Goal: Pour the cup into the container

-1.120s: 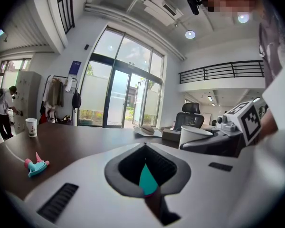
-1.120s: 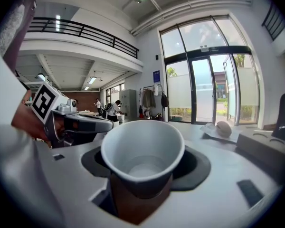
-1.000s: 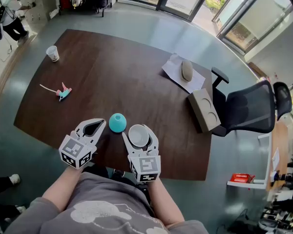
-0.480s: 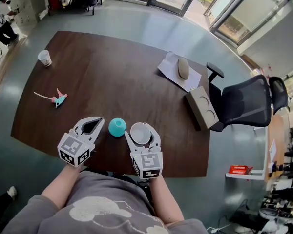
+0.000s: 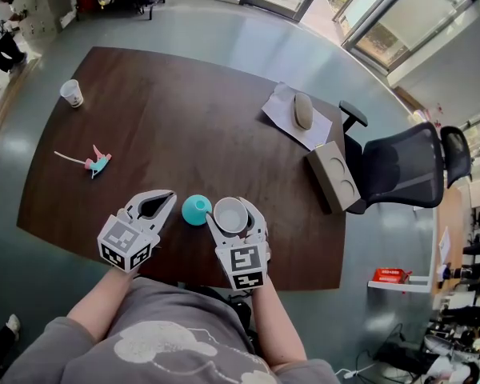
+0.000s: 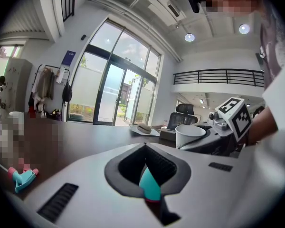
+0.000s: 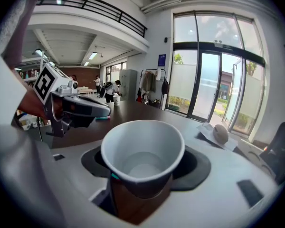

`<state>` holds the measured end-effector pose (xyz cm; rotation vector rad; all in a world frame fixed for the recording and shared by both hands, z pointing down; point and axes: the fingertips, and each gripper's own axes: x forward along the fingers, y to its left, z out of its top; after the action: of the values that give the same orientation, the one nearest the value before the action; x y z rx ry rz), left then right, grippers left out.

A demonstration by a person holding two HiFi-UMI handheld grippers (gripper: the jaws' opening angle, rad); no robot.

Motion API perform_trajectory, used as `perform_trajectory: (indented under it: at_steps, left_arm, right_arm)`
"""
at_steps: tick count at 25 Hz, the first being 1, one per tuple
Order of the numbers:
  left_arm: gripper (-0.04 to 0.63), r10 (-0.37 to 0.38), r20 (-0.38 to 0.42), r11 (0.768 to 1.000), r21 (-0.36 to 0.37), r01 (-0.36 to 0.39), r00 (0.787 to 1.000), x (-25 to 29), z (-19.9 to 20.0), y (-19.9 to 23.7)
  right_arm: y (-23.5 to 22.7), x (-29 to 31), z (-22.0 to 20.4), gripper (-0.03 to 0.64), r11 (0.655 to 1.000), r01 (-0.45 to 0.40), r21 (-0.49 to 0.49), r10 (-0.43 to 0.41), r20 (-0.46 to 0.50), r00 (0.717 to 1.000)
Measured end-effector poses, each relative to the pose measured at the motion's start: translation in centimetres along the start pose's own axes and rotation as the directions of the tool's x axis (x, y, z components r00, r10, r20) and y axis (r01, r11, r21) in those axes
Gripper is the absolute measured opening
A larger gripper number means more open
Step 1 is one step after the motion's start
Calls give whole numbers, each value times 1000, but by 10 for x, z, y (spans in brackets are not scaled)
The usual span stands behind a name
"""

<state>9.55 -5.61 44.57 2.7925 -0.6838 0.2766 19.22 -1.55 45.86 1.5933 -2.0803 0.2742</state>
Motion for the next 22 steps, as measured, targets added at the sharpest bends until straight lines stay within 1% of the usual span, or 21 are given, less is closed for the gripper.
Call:
perform_trajectory:
  at_steps: [6,12,15,17,22]
  left_arm:
    - [6,-17,-7,1000,6,17,1000,3,-2,2]
    - [6,-23,-13,999,42,23,1000,1,-2,1]
    - [6,-21,-16,999,39,22,1000,0,-3,2]
    - [6,-19,-16,999,36,20,1000,0,-4,3]
    - [6,-18,-8,999,29,18,1000,-1,-1,4]
  right_arm:
    - [5,9,-2,298,995,-57,-84,52,-68,996]
    - [7,14,0,298,988,-94,-127,81,-105,991]
    - [8,15,1,298,984,-112,-136,95,-127,987]
    - [7,15,0,298,981,-121,-150,99,-149,984]
    - [4,12,-1,298,965,-135,-223,90,-203,975]
